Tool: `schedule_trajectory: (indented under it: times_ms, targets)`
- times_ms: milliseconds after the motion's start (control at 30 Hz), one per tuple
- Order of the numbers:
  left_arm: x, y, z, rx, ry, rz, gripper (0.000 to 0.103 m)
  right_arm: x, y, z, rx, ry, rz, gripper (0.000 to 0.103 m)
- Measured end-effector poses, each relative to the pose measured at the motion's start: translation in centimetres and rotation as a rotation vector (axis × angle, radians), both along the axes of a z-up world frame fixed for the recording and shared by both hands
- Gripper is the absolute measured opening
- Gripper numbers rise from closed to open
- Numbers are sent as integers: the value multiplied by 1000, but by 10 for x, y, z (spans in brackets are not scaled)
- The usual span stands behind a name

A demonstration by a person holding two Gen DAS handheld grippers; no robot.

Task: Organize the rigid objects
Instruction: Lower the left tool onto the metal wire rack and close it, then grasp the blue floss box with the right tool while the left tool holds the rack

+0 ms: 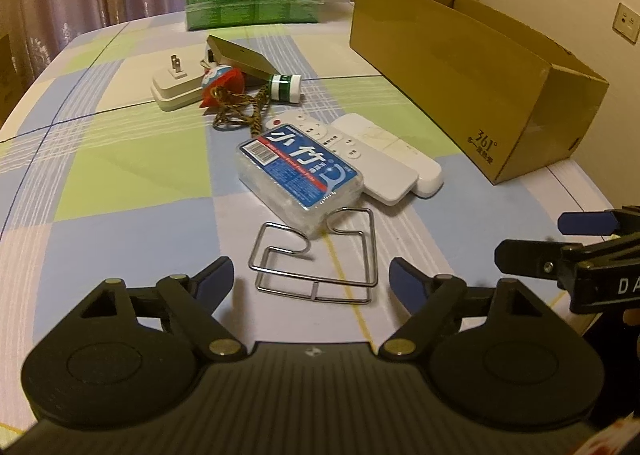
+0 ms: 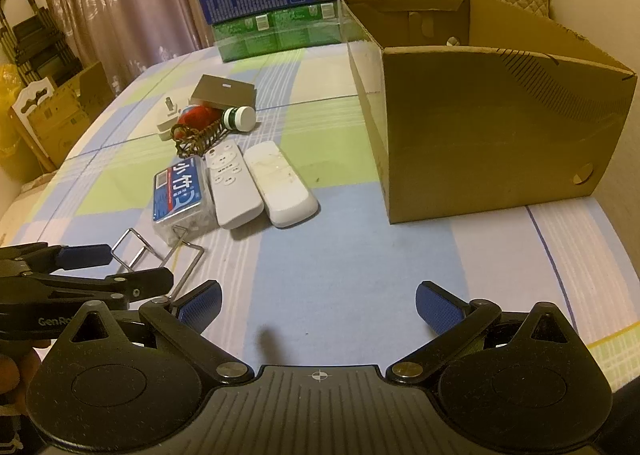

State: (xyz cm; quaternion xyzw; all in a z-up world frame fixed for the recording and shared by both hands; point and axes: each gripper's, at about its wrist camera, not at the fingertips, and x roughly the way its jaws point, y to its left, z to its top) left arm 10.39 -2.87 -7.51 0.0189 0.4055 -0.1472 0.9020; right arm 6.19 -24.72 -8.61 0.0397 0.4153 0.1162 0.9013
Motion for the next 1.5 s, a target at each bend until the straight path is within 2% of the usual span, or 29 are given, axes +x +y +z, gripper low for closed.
schedule_trajectory:
  times_ms: [200, 733, 867, 1067, 1167, 1367, 1500]
  targets:
    - [1, -4, -2, 9, -15, -9, 65, -1, 2, -1, 3, -4, 0, 100]
    - [4, -9, -6, 45, -58, -28, 66, 1, 7, -1, 4, -3, 10, 100]
    - [5, -11, -8, 72, -76, -37, 70, 1, 7, -2, 3, -1, 10, 100]
    - [4, -13, -7, 83, -93, -55, 66, 1, 9, -3, -2, -1, 14, 100]
    - [5, -5, -1, 37, -77, -16, 65, 1, 9, -2, 6, -13, 27, 100]
    - [-5, 17, 12, 49, -97, 35, 65, -2, 28, 7, -13, -91, 122, 100]
    - [-6, 38, 17, 38, -106, 99, 65, 4, 44, 6, -11, -99, 162, 100]
